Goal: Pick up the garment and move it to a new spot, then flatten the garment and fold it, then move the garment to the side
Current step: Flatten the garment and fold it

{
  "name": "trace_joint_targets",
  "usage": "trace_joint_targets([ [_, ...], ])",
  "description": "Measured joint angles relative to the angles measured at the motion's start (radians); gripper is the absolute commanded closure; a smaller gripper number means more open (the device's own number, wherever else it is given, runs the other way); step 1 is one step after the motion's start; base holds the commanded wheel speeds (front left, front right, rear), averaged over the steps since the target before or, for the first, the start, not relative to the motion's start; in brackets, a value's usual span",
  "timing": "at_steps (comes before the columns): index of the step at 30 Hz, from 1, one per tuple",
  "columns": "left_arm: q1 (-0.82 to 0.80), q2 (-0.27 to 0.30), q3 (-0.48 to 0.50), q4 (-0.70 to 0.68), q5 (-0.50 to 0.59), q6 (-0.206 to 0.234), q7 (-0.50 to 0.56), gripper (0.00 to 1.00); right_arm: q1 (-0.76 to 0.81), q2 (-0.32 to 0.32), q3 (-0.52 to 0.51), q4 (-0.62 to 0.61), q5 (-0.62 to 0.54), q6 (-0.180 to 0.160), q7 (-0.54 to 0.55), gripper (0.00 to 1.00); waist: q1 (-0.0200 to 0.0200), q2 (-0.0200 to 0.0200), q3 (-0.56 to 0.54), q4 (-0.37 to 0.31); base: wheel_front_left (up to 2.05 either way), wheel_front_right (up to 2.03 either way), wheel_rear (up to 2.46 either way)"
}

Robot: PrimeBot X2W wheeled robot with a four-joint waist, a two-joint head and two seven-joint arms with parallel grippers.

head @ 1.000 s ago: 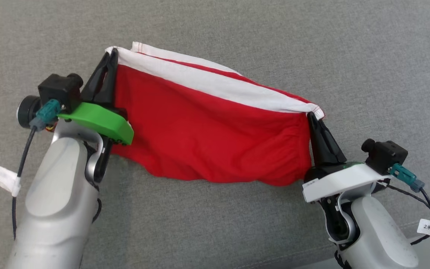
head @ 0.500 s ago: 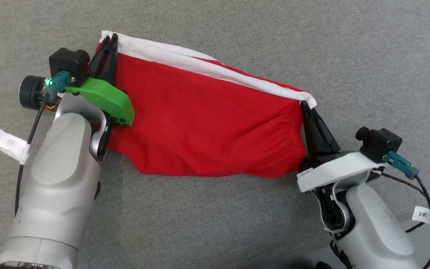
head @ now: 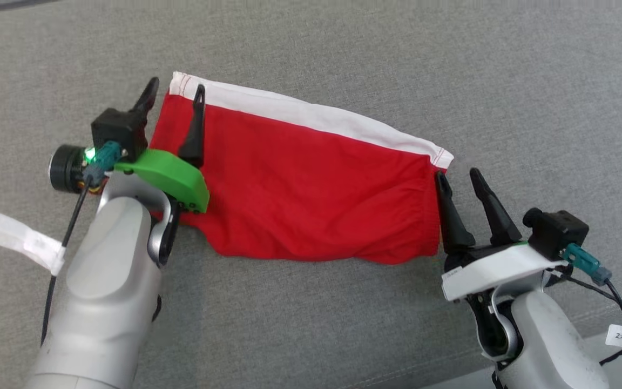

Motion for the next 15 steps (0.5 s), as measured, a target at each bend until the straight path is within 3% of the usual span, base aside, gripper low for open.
trace_joint_targets([
  [5,0.104,0.013,0.001,-0.018,-0.03,-0.001,0.064,0.0,0.068,0.0,-0.057,-0.006,-0.082,0.0,0.0,0.0,0.0,0.0,-0.052,0.015,0.0,0.0,0.0],
  [15,0.162,0.051,0.019,-0.029,-0.096,0.017,0.312,0.0,0.132,-0.001,-0.108,-0.034,-0.15,0.0,0.0,0.0,0.0,0.0,-0.129,0.02,0.0,0.0,0.0],
])
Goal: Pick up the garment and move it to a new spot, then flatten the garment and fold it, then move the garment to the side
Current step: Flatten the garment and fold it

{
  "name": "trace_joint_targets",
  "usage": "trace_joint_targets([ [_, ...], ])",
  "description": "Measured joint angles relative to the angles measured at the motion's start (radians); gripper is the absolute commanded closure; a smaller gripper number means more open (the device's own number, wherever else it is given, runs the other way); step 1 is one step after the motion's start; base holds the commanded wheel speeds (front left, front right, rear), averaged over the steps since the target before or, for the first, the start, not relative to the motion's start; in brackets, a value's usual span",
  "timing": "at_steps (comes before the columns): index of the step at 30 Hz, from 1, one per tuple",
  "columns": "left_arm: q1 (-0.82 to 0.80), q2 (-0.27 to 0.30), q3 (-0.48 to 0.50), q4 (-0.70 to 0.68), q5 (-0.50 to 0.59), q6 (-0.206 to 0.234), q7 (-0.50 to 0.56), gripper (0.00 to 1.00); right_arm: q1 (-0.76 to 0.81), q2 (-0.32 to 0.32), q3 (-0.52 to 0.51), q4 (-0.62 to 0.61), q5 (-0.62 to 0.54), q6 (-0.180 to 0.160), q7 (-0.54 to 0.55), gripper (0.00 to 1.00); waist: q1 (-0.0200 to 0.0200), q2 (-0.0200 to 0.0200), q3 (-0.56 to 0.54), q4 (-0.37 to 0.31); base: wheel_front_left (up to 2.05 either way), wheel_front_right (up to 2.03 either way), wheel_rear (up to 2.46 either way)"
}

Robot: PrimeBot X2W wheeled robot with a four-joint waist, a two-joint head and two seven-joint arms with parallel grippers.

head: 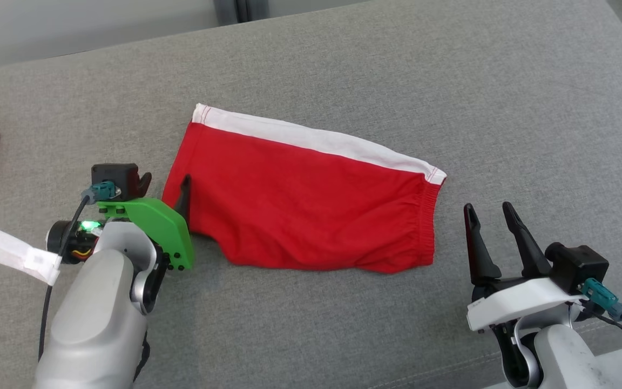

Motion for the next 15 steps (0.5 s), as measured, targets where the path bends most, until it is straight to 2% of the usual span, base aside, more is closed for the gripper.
trace_joint_targets([
  [6,0.008,0.009,-0.002,-0.01,-0.032,0.003,0.141,0.0,0.006,0.0,0.003,-0.006,0.002,0.0,0.0,0.0,0.0,0.0,0.01,-0.023,0.0,0.0,0.0],
  [12,0.013,0.024,0.003,-0.033,-0.055,0.016,0.216,0.0,0.005,0.0,0.008,-0.006,0.011,0.0,0.0,0.0,0.0,0.0,0.024,-0.041,0.0,0.0,0.0],
  [13,0.015,0.025,0.003,-0.04,-0.06,0.016,0.224,0.57,0.005,0.0,0.008,-0.006,0.011,0.0,0.0,0.0,0.0,0.0,0.025,-0.044,0.0,0.0,0.0],
  [14,0.018,0.025,0.003,-0.046,-0.066,0.014,0.229,0.81,0.005,0.0,0.008,-0.006,0.011,0.0,0.0,0.0,0.0,0.0,0.026,-0.045,0.0,0.0,0.0],
  [15,0.024,0.024,0.003,-0.054,-0.075,0.011,0.238,0.88,0.005,0.0,0.008,-0.005,0.012,0.0,0.0,0.0,0.0,0.0,0.025,-0.046,0.0,0.0,0.0],
])
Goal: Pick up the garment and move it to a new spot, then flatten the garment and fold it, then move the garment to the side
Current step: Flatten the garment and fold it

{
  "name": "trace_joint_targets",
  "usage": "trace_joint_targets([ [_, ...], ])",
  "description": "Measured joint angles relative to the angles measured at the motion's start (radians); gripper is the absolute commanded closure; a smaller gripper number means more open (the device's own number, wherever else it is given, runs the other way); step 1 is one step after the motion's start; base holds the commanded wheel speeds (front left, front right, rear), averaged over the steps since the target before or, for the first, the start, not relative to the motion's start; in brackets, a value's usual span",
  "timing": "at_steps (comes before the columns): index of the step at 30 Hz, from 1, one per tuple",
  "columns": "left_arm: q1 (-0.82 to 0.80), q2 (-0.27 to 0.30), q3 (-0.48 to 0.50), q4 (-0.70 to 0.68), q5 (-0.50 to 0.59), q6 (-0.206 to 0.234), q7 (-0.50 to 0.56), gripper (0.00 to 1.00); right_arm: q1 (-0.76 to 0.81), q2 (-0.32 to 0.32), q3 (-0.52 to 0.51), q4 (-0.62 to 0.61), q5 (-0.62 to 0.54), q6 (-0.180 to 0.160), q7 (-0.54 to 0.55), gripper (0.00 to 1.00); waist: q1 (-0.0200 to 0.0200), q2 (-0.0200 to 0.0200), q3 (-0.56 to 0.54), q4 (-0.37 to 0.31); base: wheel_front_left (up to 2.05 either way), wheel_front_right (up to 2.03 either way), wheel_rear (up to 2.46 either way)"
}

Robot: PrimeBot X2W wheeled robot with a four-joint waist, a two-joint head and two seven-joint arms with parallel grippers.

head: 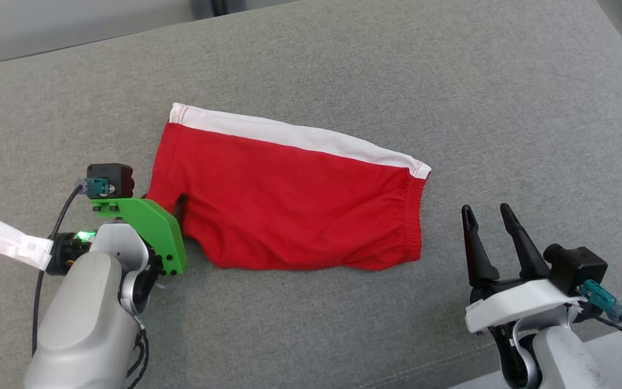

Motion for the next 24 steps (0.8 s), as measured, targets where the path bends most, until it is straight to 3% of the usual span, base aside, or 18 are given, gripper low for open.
trace_joint_targets([
  [1,0.004,0.0,-0.001,-0.005,-0.002,0.0,0.006,1.0,0.0,0.0,0.0,0.0,0.0,0.0,0.0,0.0,0.0,0.0001,-0.001,0.0,0.0,0.0,0.0],
  [12,0.065,-0.014,0.016,-0.07,-0.039,-0.001,-0.04,1.0,-0.001,0.0,-0.018,0.0,-0.001,0.0,0.0,0.0,0.0,0.0,-0.019,0.015,0.0,0.0,0.0],
  [24,0.271,-0.053,0.023,-0.213,-0.089,0.006,-0.126,1.0,0.031,0.0,-0.101,-0.002,-0.062,0.0,0.008,0.0,0.0,0.0,-0.09,0.097,0.0,0.0,0.0],
])
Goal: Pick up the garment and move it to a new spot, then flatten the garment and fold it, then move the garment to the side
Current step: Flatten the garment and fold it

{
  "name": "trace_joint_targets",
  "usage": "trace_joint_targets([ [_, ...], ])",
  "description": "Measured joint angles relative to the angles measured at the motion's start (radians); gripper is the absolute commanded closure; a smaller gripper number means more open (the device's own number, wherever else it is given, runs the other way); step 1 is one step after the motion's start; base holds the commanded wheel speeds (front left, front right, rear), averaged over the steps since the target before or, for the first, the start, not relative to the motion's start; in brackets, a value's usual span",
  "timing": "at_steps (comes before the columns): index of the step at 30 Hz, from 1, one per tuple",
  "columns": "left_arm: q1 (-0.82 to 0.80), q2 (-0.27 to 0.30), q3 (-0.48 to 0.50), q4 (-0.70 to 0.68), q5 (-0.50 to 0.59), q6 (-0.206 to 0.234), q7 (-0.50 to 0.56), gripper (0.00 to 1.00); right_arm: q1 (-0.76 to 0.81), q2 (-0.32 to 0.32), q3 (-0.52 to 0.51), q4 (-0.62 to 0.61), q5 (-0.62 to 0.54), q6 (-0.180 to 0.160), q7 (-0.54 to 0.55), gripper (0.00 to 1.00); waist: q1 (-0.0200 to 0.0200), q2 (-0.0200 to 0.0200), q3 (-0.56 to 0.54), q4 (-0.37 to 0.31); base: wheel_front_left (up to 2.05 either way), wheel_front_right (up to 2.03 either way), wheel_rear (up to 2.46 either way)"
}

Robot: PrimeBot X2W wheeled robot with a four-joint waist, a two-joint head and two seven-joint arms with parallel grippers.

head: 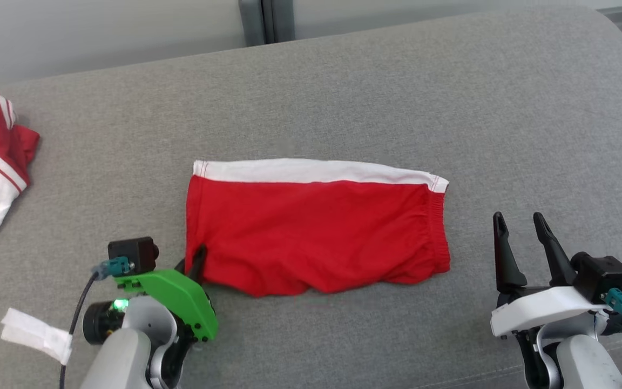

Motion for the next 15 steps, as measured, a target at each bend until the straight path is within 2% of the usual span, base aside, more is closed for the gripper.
trace_joint_targets([
  [8,0.156,-0.027,-0.006,-0.093,-0.029,0.034,-0.024,1.0,0.026,0.0,-0.02,-0.02,-0.014,0.0,0.035,0.0,0.0,0.0,-0.066,0.065,0.0,0.0,0.0],
  [15,0.191,-0.047,-0.021,-0.099,-0.044,0.046,-0.035,1.0,0.04,0.0,-0.015,-0.036,-0.016,0.0,0.051,0.0,0.0,0.0,-0.102,0.098,0.0,0.0,0.0],
])
